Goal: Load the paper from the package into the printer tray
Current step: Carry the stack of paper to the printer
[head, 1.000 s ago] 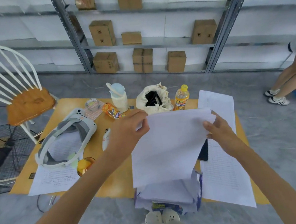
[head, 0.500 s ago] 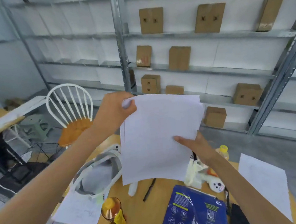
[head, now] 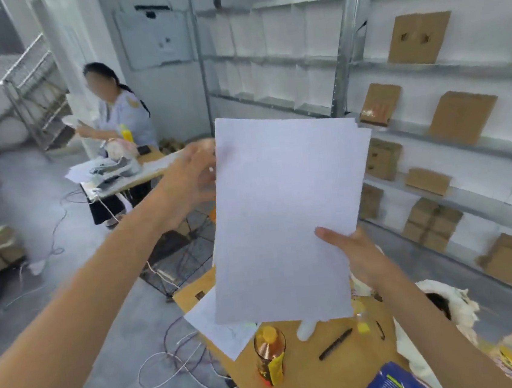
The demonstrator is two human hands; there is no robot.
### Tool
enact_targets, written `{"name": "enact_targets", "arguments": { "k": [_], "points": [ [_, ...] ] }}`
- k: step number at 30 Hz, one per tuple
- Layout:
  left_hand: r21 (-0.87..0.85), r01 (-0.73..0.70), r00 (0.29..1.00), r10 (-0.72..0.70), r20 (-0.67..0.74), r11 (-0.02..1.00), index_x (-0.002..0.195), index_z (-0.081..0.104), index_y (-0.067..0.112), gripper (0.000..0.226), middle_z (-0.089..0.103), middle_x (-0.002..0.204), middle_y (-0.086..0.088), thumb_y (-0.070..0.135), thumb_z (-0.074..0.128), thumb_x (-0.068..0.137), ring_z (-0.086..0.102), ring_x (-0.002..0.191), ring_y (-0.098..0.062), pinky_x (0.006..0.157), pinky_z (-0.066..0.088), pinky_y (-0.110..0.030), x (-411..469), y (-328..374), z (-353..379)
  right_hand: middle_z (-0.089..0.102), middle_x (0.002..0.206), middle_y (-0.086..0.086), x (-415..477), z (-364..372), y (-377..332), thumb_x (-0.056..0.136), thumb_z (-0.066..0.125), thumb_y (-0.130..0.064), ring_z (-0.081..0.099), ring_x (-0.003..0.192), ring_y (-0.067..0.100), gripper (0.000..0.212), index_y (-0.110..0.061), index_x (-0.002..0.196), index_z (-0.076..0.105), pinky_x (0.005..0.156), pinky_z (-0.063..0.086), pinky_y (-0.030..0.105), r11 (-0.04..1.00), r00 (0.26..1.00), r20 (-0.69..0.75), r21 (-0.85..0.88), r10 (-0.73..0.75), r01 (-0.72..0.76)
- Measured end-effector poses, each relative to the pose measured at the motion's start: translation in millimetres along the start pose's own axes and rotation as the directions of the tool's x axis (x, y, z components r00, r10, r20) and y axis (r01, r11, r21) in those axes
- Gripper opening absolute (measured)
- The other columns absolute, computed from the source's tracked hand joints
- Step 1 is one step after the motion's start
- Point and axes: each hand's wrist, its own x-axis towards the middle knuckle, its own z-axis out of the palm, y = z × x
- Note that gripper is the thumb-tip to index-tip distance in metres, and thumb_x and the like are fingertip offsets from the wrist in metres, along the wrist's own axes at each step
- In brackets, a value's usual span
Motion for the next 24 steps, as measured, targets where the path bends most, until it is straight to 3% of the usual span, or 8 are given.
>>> {"name": "enact_targets", "arguments": {
  "k": [2,4,7,12,15,17,21,24],
  "points": [
    [0.015,0.215,0.97,-0.215,0.111,0.977,0.115,0.062,0.021,0.077,0.069,0.103,0.004,0.061,0.077,0.051,0.065,0.091,-0.016,0.073,0.057,-0.03,-39,-28,-17,0.074,0.104,0.005,9,21,0,0.053,0.086,-0.034,0.071,0.091,0.021,0.046,-0.02,0.095,0.072,0.075,0.058,0.036,1.0,0.997,0.076,0.027,0.013,-0.015],
    [-0.075,0.277,0.96,-0.273,0.067,0.958,0.104,0.067,0.02,0.057,0.076,0.091,0.003,0.051,0.081,0.058,0.072,0.08,-0.014,0.063,0.058,-0.027,-69,-50,-22,0.074,0.106,0.005,19,45,1,0.049,0.089,-0.036,0.069,0.097,0.023,0.051,-0.021,0.095,0.074,0.079,0.055,0.038,0.999,0.99,0.135,0.011,0.033,-0.034],
    [-0.203,0.227,0.933,-0.273,-0.236,0.952,0.097,0.067,0.012,0.015,0.075,0.083,-0.006,0.019,0.066,0.083,0.071,0.064,-0.017,0.056,0.058,-0.029,-95,-63,-33,0.07,0.116,0.008,26,86,-6,0.073,0.078,-0.024,0.067,0.104,0.024,0.038,-0.018,0.108,0.068,0.09,0.053,0.043,0.999,0.971,0.237,-0.038,0.028,-0.02],
    [-0.214,0.142,0.866,-0.226,-0.445,0.966,0.108,0.065,0.002,0.026,0.07,0.099,-0.016,0.014,0.063,0.086,0.069,0.076,-0.025,0.067,0.061,-0.037,-138,-52,-91,0.064,0.124,0.015,33,173,-20,0.067,0.082,-0.029,0.067,0.104,0.023,0.061,-0.012,0.121,0.059,0.091,0.054,0.044,0.996,0.919,0.393,-0.091,0.022,0.015],
    [-0.319,0.113,0.841,-0.261,-0.473,0.941,0.093,0.069,0.008,0.012,0.071,0.089,-0.012,0.012,0.061,0.086,0.07,0.067,-0.02,0.061,0.06,-0.032,-177,-37,-140,0.068,0.109,0.008,22,240,-36,0.079,0.071,-0.015,0.069,0.069,0.001,0.029,-0.012,0.107,0.062,0.062,0.052,0.008,0.989,0.872,0.489,-0.131,0.0,0.073],
    [-0.416,0.09,0.832,-0.298,-0.467,0.905,0.088,0.071,0.011,0.011,0.074,0.086,-0.01,0.012,0.061,0.083,0.072,0.07,-0.022,0.065,0.061,-0.035,-207,-25,-173,0.065,0.103,-0.006,19,286,-40,0.089,0.059,-0.009,0.064,0.065,0.001,0.016,-0.019,0.102,0.057,0.053,0.043,-0.002,0.979,0.829,0.559,-0.173,0.008,0.107],
    [-0.331,0.057,0.769,-0.253,-0.587,0.942,0.117,0.061,0.006,0.041,0.071,0.105,-0.012,0.021,0.069,0.08,0.07,0.091,-0.028,0.074,0.059,-0.04,-266,-8,-235,0.067,0.121,0.01,25,390,-21,0.083,0.066,-0.011,0.069,0.097,0.014,0.025,-0.021,0.106,0.066,0.075,0.056,0.024,0.986,0.697,0.717,-0.111,-0.006,0.123],
    [-0.221,0.026,0.673,-0.181,-0.717,0.975,0.119,0.059,0.004,0.035,0.07,0.108,-0.014,0.019,0.061,0.088,0.069,0.093,-0.03,0.078,0.059,-0.042,-310,1,-271,0.069,0.118,0.005,13,462,-10,0.074,0.073,-0.021,0.066,0.107,0.021,0.037,-0.02,0.11,0.067,0.089,0.052,0.039,0.988,0.585,0.81,-0.112,0.032,0.102]
  ]
}}
